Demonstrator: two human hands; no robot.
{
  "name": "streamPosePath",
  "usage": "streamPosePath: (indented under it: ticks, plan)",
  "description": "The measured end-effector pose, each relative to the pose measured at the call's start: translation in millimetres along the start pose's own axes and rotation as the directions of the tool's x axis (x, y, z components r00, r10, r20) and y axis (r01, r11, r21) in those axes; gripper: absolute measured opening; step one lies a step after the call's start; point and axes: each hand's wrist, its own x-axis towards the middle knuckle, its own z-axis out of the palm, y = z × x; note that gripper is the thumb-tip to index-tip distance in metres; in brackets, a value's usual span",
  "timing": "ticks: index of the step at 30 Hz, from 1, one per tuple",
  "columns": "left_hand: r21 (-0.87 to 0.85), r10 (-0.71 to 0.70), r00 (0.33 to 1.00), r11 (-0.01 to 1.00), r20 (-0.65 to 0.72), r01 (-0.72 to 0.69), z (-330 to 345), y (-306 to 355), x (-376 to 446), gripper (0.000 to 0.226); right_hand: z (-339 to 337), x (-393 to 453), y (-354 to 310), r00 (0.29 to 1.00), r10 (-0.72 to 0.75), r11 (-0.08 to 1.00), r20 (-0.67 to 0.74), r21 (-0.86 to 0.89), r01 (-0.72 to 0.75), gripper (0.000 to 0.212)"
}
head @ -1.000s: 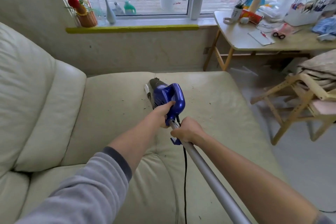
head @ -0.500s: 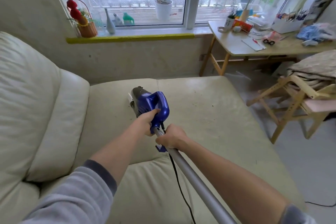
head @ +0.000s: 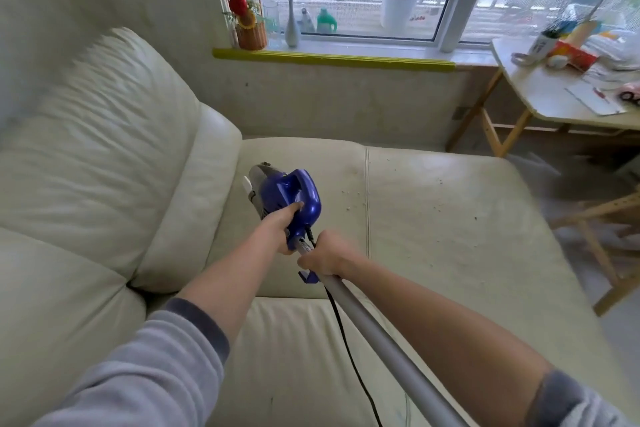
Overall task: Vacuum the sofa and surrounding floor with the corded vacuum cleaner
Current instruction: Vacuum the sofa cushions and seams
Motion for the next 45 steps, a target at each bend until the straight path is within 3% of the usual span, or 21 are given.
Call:
streamPosePath:
  ticks: [13,22,34,45]
  plan:
    - [0.067,-0.002,1.000,0.998,0.011,0.001,23.9,18.5,1.7,0.056,-17.2,15.6,2.2,0.999,0.049,0.999,-0.017,0.014,-0.048,0.017]
    - [0.132,-0.001,0.995,0.991,0.099,-0.013,98.5,-8.6,-28.0,0.057,-44.3,-15.0,64.1,0.987,0.124,0.992,-0.103,0.037,-0.120,0.017]
    - [0.278,-0.032,0.973,0.960,0.230,-0.034,198.3,-50.4,-58.5,0.054,-77.8,-60.9,149.5,0.951,0.249,0.950,-0.181,0.238,-0.203,0.012]
    - [0.334,-0.024,0.963,0.940,0.269,-0.070,225.0,-68.6,-67.0,0.048,-82.5,-76.2,176.8,0.940,0.276,0.933,-0.199,0.290,-0.213,0.013]
